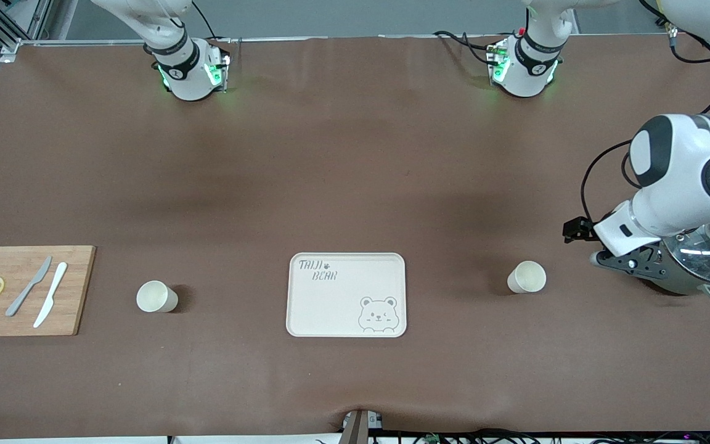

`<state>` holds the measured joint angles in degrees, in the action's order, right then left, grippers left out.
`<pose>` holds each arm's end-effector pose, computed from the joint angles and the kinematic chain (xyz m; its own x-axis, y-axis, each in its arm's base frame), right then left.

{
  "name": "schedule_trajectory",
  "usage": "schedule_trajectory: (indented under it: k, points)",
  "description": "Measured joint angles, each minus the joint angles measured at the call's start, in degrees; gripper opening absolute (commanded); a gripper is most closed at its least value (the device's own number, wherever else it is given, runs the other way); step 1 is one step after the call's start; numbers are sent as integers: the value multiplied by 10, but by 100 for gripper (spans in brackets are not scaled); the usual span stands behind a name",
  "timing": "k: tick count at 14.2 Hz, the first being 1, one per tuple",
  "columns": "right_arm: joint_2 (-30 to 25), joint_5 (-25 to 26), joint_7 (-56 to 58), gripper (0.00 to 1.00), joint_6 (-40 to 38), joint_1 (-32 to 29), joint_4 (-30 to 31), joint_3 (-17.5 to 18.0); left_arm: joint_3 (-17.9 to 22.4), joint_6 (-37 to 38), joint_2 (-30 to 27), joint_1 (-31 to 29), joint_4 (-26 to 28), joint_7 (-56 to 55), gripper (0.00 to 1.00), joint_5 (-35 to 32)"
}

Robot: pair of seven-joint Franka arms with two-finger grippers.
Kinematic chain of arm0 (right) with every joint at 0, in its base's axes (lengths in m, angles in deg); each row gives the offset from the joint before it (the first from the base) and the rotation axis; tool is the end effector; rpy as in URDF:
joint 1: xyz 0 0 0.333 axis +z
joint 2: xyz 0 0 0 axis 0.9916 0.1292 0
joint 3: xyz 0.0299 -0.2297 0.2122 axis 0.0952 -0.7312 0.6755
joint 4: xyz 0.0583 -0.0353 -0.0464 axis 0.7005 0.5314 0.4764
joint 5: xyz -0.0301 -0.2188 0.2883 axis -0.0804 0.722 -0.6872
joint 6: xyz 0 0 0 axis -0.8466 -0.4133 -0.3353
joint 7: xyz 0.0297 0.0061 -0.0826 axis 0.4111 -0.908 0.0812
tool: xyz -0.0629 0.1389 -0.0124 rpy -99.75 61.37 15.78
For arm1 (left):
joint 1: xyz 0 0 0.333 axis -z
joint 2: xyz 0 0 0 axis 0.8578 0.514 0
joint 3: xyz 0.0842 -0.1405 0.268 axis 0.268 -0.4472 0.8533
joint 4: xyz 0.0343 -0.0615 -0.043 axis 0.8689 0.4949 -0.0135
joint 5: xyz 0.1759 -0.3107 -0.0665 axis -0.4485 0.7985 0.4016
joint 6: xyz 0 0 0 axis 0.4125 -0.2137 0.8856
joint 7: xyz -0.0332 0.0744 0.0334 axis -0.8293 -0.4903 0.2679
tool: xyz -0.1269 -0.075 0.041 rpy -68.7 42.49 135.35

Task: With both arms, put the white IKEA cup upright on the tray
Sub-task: 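Move the left gripper from the pot down to the white cup, then close the left gripper around the white cup's rim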

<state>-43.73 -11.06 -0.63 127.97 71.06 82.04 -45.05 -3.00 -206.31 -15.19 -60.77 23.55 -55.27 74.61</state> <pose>0.5159 -0.1565 0.6060 0.9889 -0.1475 0.0189 -0.1483 -0.9876 0.0508 0.5963 -0.0249 0.3401 0.9621 -0.2727 -0.0107 -0.2726 -0.9621 0.0027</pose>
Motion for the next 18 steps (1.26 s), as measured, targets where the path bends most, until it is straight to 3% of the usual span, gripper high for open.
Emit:
schedule_trajectory:
  k: [6,12,18]
  points:
    - [0,0,0,100,44,-32,-7,-3,-2,-103,50,-4,27,13,100,0]
    - [3,0,0,100,51,-38,-6,-3,-5,-129,116,16,-31,12,100,0]
    - [7,0,0,100,42,-40,-6,-3,-4,-184,156,18,-38,10,100,0]
